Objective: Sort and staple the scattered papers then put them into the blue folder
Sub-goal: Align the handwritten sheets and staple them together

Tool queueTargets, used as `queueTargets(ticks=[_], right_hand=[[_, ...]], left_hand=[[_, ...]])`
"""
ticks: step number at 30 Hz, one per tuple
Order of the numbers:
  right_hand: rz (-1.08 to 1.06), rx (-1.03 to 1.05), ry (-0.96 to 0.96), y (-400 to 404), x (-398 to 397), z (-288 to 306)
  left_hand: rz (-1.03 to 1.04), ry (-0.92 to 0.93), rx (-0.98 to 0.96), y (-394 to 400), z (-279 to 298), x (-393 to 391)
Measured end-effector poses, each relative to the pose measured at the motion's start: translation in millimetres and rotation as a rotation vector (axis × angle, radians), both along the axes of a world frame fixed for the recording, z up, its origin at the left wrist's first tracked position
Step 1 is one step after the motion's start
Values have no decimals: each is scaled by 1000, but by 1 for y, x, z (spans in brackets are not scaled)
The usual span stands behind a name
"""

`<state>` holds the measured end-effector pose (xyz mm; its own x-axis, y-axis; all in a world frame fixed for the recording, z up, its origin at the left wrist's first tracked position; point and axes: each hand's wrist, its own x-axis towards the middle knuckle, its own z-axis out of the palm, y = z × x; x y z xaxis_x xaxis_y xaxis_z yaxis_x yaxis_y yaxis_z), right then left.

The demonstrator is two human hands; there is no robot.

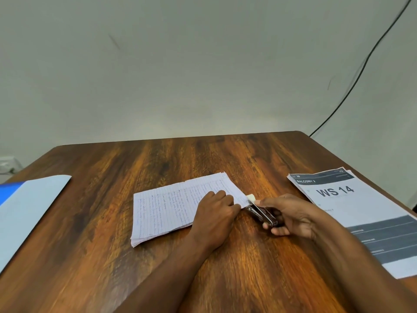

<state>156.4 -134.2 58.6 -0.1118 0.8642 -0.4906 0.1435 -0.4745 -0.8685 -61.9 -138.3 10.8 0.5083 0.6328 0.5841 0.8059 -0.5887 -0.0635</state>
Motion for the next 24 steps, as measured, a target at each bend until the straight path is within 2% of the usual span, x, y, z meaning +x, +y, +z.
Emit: queueTargets(ticks=[11, 24], right_hand=[[-21, 15, -28, 4, -15, 0], [-63, 34, -2, 6, -26, -6]], left_hand=[[17, 118, 54, -4, 6, 1], [48, 90, 61, -3, 0, -1]])
